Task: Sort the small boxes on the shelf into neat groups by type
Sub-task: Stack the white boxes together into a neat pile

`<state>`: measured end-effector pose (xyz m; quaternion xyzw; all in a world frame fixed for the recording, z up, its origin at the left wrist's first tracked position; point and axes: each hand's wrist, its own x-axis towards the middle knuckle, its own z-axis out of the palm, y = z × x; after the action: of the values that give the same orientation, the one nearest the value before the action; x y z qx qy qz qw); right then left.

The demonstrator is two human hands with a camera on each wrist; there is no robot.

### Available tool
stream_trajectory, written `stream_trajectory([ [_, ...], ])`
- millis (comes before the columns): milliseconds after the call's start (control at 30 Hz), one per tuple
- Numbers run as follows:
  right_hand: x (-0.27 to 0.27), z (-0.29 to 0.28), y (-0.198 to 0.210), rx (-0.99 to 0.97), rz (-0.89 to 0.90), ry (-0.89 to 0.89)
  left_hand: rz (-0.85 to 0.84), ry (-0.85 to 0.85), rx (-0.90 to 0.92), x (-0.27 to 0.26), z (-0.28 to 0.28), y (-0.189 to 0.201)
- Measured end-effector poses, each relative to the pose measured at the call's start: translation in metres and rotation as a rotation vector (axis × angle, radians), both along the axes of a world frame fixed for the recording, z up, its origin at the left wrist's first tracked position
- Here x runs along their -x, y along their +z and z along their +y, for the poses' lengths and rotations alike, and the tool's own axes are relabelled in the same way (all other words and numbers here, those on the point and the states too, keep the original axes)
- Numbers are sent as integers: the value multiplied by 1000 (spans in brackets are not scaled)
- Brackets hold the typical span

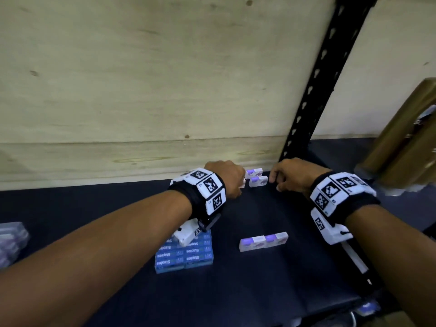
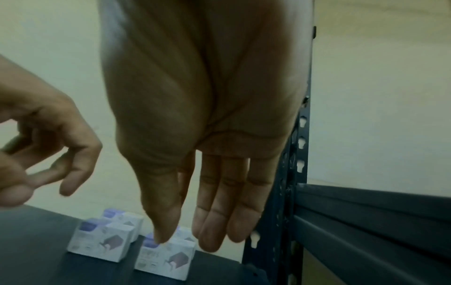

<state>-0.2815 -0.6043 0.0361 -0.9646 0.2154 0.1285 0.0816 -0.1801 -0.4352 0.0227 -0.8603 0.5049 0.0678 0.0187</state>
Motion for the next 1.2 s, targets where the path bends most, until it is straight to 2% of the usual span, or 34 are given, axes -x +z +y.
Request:
stream_trajectory([
  [100, -18, -12, -5, 54, -20, 12, -28, 5, 10, -21, -9, 1],
  [300, -47, -24, -23, 100, 46, 82, -52, -10, -110, -38, -23, -18],
  [500, -58, -30, -33, 90, 75, 72, -37, -9, -80, -51, -33, -27],
  [633, -60, -31, -35, 77, 66, 53, 30, 12, -62, -57, -38, -28],
  [900, -54, -24, -29, 35, 73, 27, 79, 0, -67, -47, -35, -24],
  [1200, -24, 0, -21, 34, 201, 47, 132, -56, -180, -13, -15, -18],
])
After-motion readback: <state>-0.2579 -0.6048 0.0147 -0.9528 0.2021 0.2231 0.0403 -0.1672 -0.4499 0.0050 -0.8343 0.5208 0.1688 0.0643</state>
